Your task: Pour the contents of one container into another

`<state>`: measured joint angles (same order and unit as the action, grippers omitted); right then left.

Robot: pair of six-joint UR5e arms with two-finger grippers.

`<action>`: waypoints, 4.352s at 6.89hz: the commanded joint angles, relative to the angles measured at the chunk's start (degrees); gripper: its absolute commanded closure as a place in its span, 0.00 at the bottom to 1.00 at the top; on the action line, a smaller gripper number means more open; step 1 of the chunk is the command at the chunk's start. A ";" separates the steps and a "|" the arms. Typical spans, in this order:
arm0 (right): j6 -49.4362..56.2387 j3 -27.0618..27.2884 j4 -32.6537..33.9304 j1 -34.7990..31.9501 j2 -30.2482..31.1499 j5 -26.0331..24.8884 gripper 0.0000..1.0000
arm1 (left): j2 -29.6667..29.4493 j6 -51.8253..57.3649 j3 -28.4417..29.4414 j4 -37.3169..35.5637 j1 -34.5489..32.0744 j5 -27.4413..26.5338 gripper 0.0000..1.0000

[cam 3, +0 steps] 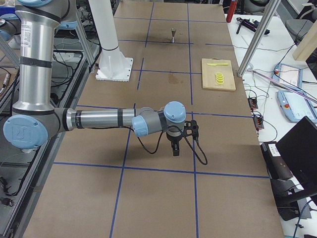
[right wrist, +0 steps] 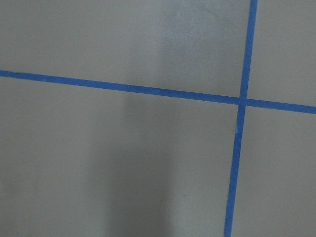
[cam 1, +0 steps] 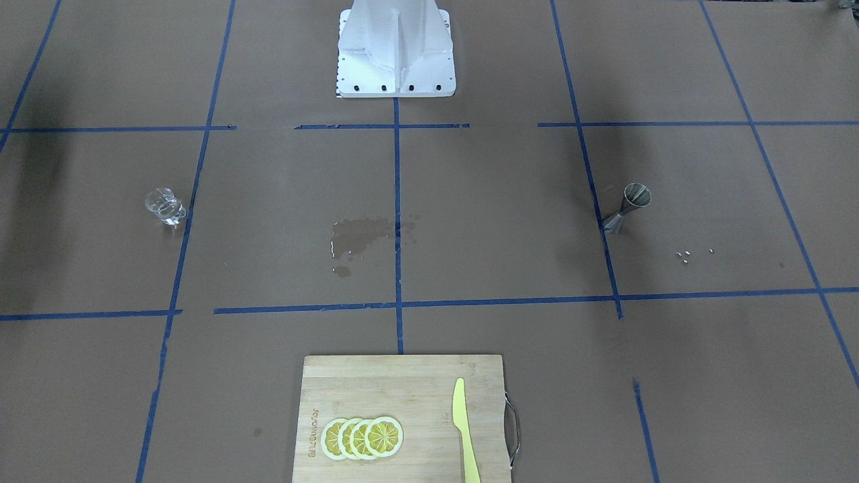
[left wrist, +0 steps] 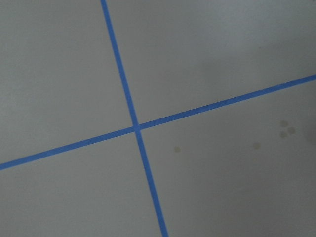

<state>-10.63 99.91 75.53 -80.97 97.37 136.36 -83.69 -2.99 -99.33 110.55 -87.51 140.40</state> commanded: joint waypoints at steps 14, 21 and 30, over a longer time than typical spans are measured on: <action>-0.45 -0.42 -15.15 3.37 4.58 2.06 0.00 | 5.12 -62.12 -10.80 39.31 73.15 -103.26 0.01; -0.27 -0.59 -15.15 3.37 4.67 1.80 0.00 | 0.04 -73.91 0.62 39.66 81.36 -118.24 0.06; -0.18 -0.42 -15.24 3.37 4.14 1.45 0.00 | -3.05 -72.17 8.89 39.48 76.79 -115.79 0.15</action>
<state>-10.81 99.49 60.29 -77.61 101.54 137.82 -86.52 -76.03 -90.82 150.02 -10.13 23.92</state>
